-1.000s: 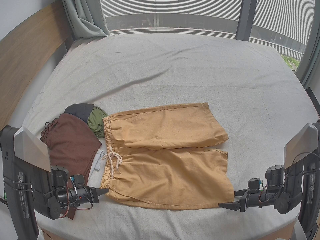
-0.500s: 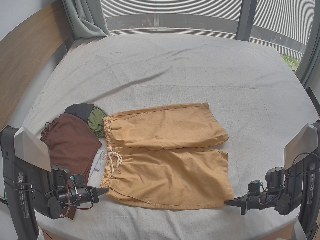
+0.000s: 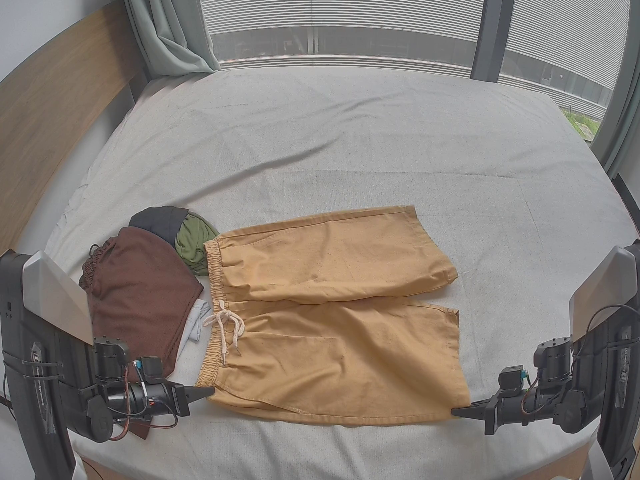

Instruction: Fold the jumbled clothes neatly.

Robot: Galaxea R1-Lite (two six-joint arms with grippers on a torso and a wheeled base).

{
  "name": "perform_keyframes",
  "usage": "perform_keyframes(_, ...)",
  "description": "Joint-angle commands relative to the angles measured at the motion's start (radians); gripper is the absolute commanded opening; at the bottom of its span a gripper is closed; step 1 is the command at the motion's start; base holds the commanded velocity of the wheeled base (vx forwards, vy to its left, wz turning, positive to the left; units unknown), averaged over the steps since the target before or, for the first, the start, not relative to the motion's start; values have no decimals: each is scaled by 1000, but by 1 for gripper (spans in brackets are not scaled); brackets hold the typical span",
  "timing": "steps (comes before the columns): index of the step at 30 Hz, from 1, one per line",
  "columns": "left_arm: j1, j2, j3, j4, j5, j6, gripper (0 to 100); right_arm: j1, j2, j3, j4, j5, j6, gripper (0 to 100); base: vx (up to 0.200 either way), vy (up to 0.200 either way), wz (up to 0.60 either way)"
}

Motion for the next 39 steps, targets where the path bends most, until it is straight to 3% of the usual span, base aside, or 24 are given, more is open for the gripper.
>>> perform_keyframes(1,35,2,53,2,-39,60,0,-2,0,18,2,2,-10,0,0,0,0)
perform_keyframes(10,52,5,86,4,-54,108,0,-7,-8,18,24,3,-48,0,0,0,0)
perform_keyframes(17,56,19,117,8,-77,177,0,-27,-48,18,139,34,-146,0,0,0,0)
perform_keyframes(23,61,14,105,2,-85,180,0,-28,-49,8,126,38,-142,0,0,0,0)
perform_keyframes(31,50,-41,45,1,-93,134,0,-14,-71,-46,16,40,-46,0,0,0,0)
perform_keyframes(39,19,-159,16,1,-91,-21,0,13,-137,-61,-3,41,1,0,0,0,0)
